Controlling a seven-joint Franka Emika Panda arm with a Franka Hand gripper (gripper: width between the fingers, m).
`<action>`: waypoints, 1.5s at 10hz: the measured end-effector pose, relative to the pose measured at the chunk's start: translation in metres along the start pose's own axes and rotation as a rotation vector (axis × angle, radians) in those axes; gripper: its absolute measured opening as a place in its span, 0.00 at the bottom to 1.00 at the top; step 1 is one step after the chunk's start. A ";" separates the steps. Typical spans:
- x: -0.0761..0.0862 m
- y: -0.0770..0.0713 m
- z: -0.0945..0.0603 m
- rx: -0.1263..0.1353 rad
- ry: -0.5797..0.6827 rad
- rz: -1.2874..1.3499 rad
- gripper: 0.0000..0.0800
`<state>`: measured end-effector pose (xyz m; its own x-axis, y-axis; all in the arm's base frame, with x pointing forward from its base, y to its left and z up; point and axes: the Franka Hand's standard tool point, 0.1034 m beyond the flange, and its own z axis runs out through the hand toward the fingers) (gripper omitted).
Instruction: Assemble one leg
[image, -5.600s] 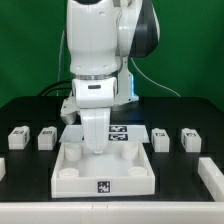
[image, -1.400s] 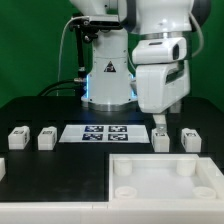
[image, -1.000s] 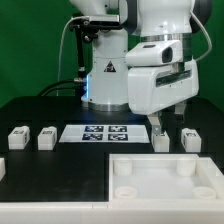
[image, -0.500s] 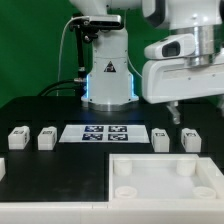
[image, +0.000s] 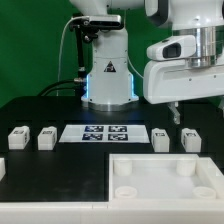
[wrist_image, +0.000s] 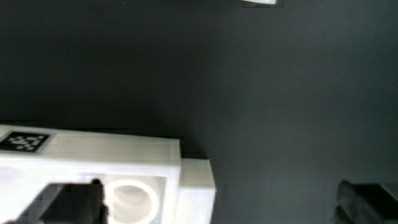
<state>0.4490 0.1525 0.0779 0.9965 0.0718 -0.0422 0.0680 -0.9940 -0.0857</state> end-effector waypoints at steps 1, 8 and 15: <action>-0.016 0.000 0.013 -0.017 -0.153 0.038 0.81; -0.030 -0.004 0.027 -0.032 -0.758 0.063 0.81; -0.057 -0.017 0.068 -0.047 -0.792 0.099 0.81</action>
Offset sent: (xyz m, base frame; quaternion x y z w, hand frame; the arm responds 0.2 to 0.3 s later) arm -0.0094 0.0045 -0.0174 0.0037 -0.2017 0.0575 0.9778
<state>0.3879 0.1711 0.0140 0.6686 0.0024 -0.7436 0.0003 -1.0000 -0.0030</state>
